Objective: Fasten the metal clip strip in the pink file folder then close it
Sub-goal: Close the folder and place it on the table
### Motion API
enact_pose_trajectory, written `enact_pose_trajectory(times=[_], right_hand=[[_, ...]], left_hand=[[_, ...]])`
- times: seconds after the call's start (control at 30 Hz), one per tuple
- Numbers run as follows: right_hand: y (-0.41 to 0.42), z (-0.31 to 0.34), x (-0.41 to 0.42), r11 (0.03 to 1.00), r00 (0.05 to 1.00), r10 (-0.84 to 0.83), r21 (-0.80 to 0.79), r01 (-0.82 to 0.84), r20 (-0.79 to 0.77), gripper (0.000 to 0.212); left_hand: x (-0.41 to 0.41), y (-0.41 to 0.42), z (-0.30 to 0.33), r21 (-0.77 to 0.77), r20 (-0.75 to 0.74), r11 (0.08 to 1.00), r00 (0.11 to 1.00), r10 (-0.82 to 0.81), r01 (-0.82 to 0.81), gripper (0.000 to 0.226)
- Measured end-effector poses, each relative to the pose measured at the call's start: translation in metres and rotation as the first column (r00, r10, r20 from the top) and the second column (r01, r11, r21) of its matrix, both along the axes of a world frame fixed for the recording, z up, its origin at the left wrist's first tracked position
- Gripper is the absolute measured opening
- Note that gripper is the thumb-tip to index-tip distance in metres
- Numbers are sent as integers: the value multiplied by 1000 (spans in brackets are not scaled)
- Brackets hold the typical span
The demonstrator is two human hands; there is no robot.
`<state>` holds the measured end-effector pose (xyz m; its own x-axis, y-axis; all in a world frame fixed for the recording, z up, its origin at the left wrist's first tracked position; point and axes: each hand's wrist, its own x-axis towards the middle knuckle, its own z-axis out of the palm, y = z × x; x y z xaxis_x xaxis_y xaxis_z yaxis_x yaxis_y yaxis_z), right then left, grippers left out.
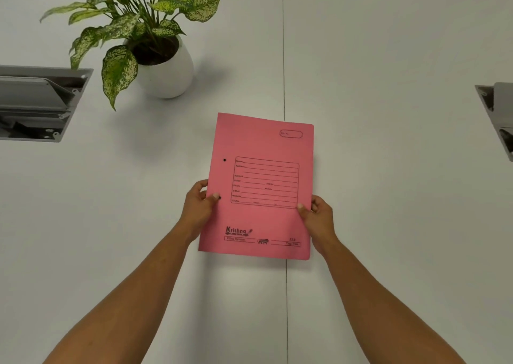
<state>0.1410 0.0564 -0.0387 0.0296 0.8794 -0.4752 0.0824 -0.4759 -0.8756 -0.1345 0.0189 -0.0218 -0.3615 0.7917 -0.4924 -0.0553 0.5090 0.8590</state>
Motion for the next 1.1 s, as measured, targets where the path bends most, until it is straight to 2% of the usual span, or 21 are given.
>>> enact_pose_trajectory(times=[0.1, 0.27, 0.53, 0.67, 0.77, 0.83, 0.97, 1.1], right_hand=[[33, 0, -24, 999, 998, 6, 42, -9, 68, 18], [86, -5, -58, 996, 982, -2, 84, -14, 190, 17], [154, -29, -94, 990, 931, -18, 139, -35, 364, 31], [172, -39, -105, 975, 890, 32, 180, -128, 456, 38], [177, -46, -108, 948, 804, 120, 172, -266, 582, 42], [178, -48, -110, 924, 720, 159, 154, -349, 676, 37], [180, -45, -107, 879, 560, 222, 85, -469, 799, 37], [172, -39, -90, 847, 489, 183, 116, -519, 853, 46]], left_hand=[[-19, 31, -2, 36, -111, 999, 993, 28, -25, 38], [-45, 79, -12, 33, -205, 999, 979, 19, -12, 52], [-70, 145, -37, 1, -375, 999, 926, -33, 36, 55], [-75, 164, -48, 1, -459, 998, 887, -54, 61, 49], [-79, 172, -52, 8, -529, 997, 846, -61, 76, 45], [-81, 176, -53, -14, -610, 994, 787, -94, 108, 39], [-80, 176, -51, -185, -714, 978, 671, -201, 97, 35], [-70, 165, -45, -202, -799, 975, 559, -222, 97, 31]])
